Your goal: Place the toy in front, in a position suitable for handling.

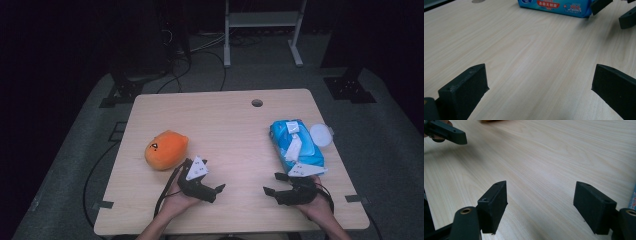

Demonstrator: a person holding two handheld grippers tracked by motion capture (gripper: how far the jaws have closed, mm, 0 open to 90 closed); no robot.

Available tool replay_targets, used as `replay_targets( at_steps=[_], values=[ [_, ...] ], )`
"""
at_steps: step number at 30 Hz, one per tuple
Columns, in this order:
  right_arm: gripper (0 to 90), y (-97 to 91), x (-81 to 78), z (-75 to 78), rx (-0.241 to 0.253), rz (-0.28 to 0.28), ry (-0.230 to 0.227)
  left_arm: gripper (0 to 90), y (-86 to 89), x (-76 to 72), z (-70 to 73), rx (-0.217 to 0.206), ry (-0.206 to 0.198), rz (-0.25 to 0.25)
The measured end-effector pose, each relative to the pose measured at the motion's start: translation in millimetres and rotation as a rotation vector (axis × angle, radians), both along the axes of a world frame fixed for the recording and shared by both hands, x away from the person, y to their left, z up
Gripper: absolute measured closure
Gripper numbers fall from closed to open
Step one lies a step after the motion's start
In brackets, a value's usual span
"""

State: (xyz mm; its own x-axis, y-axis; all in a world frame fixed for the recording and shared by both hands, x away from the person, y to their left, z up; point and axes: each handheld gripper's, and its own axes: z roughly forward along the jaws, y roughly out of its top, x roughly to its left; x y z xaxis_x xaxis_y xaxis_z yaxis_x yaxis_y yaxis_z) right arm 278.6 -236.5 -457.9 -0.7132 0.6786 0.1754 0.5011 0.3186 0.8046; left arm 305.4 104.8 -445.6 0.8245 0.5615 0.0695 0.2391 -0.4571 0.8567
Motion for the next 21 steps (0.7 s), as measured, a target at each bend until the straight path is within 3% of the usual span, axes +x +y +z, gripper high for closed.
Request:
replay_targets(
  at_steps=[3,6,14,21],
  values=[
    [25.9,0.3,0.9,-0.5,-0.006,0.004,-0.003,0.0,2.6,4.2,7.9,-0.001,-0.025,0.023],
    [25.9,0.3,1.2,-0.5,-0.003,0.005,-0.001,0.0,7.3,9.6,17.3,-0.032,-0.037,0.049],
    [25.9,0.2,1.0,0.8,0.007,-0.005,-0.001,0.0,23.5,13.9,38.1,-0.067,-0.065,0.054],
    [25.6,-1.6,2.8,2.5,0.022,-0.017,0.010,0.0,45.5,21.3,58.6,-0.068,-0.095,0.079]
  ],
)
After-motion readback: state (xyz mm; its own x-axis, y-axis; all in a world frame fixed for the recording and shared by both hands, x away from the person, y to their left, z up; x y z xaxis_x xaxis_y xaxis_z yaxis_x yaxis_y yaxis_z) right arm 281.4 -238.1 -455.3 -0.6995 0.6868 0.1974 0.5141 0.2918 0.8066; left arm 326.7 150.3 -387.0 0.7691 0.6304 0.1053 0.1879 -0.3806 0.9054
